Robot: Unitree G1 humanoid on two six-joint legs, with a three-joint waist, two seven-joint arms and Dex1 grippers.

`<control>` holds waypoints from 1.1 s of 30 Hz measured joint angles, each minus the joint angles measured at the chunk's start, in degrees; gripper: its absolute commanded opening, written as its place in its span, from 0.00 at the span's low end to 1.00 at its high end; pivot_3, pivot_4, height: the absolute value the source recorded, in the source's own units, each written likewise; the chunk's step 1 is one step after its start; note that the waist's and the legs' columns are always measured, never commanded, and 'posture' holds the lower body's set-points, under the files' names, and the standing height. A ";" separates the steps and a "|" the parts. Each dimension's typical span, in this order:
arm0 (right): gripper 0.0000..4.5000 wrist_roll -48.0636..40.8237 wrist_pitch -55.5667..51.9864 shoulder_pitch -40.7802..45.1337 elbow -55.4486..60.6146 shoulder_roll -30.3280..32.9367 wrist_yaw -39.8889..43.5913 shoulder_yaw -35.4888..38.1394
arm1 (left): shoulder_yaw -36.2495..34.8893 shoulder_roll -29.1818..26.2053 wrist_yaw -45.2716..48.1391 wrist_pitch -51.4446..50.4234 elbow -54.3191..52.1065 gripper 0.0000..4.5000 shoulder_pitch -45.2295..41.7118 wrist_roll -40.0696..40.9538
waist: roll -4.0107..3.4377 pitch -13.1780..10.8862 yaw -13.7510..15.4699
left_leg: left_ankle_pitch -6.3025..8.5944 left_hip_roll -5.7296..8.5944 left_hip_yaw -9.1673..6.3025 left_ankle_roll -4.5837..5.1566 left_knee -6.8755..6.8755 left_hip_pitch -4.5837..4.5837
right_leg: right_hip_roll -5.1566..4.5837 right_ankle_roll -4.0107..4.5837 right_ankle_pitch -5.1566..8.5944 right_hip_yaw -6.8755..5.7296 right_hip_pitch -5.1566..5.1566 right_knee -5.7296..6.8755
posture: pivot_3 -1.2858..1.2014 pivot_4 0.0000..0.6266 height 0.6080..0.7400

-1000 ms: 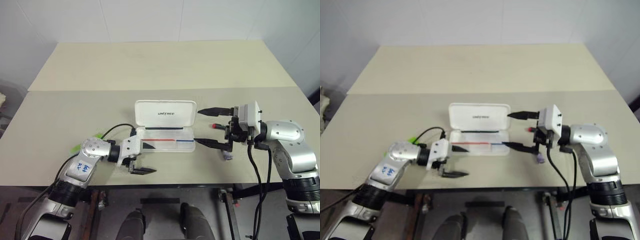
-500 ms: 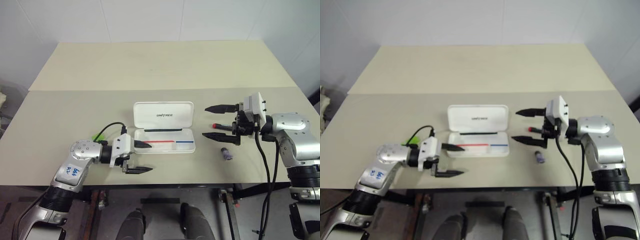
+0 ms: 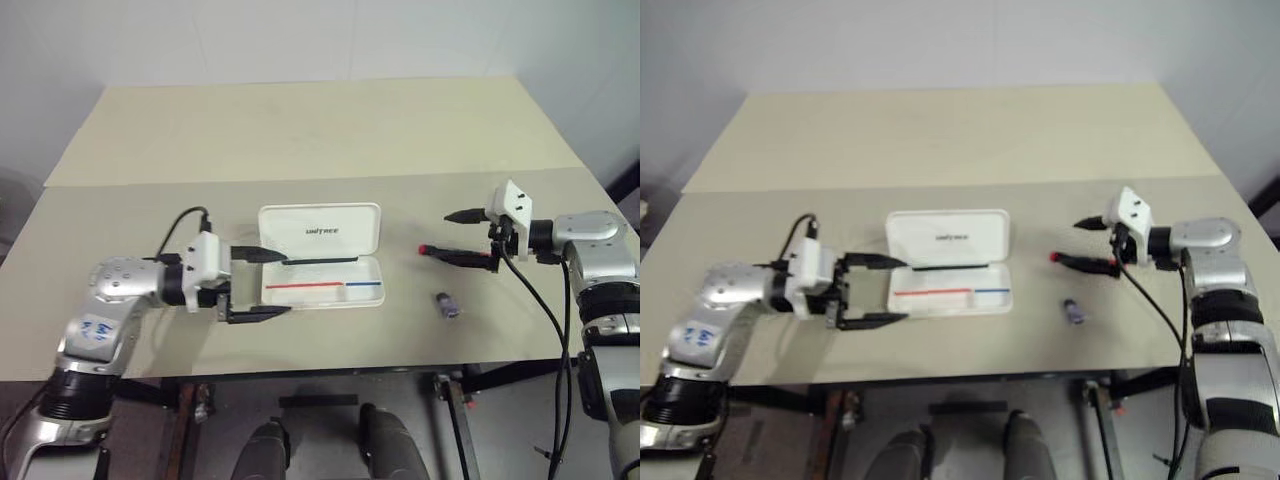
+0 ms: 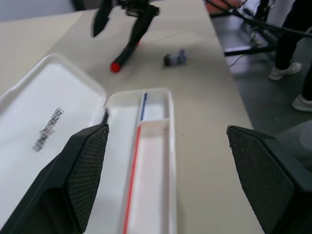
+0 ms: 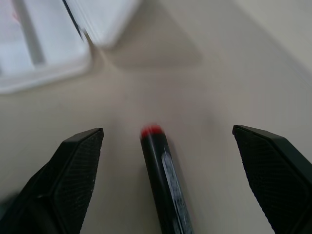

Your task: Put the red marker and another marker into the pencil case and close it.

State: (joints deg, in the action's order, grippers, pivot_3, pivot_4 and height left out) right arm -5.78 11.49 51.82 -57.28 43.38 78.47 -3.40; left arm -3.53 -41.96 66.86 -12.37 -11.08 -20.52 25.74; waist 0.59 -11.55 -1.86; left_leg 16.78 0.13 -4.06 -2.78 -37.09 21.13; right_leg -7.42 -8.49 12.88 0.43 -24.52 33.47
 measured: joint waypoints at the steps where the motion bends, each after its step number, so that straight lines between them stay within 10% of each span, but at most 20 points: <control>1: 1.00 1.02 0.76 0.78 -2.29 -0.19 0.14 -0.58 | -0.54 -0.79 0.07 -0.40 -0.04 0.92 0.14 0.42 | 0.00 0.00 -0.09 | 0.00 0.00 0.00 0.00 0.00 0.01 | 0.00 0.00 0.00 0.00 0.00 0.00 | 0.52 0.24 1.00; 7: 1.00 6.68 4.93 3.50 -10.93 -1.11 0.01 -2.05 | -3.21 -3.33 0.19 -0.89 -0.05 0.92 1.23 1.05 | -0.02 -0.03 -0.17 | 0.01 0.01 0.01 -0.02 -0.01 0.01 | 0.00 -0.01 -0.01 0.02 -0.01 0.00 | 0.52 0.24 1.00; 18: 0.13 7.71 4.45 5.69 -14.63 -3.53 3.71 -1.08 | -7.21 -5.71 0.38 0.62 2.42 0.93 3.58 1.00 | -0.02 -0.03 -0.73 | 0.01 -0.01 0.01 -0.04 -0.05 -0.05 | 0.02 -0.03 -0.02 0.04 0.00 0.11 | 0.52 0.24 1.00; 33: 0.13 1.57 3.75 5.35 -0.14 -3.64 8.59 1.47 | -7.11 -5.50 0.60 4.72 7.26 0.93 3.48 -0.21 | -0.10 -0.07 -1.28 | 0.03 -0.01 0.02 -0.06 -0.01 -0.01 | 0.01 -0.05 -0.03 0.04 -0.03 0.28 | 0.52 0.24 1.00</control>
State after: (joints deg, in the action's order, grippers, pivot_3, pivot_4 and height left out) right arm -4.22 15.24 57.17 -57.43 39.74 87.06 -1.93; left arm -10.63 -47.45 67.46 -7.65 -3.82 -17.04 25.53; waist 0.49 -11.62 -3.14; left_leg 16.80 0.12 -4.04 -2.84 -37.10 21.13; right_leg -7.41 -8.54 12.85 0.47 -24.55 33.75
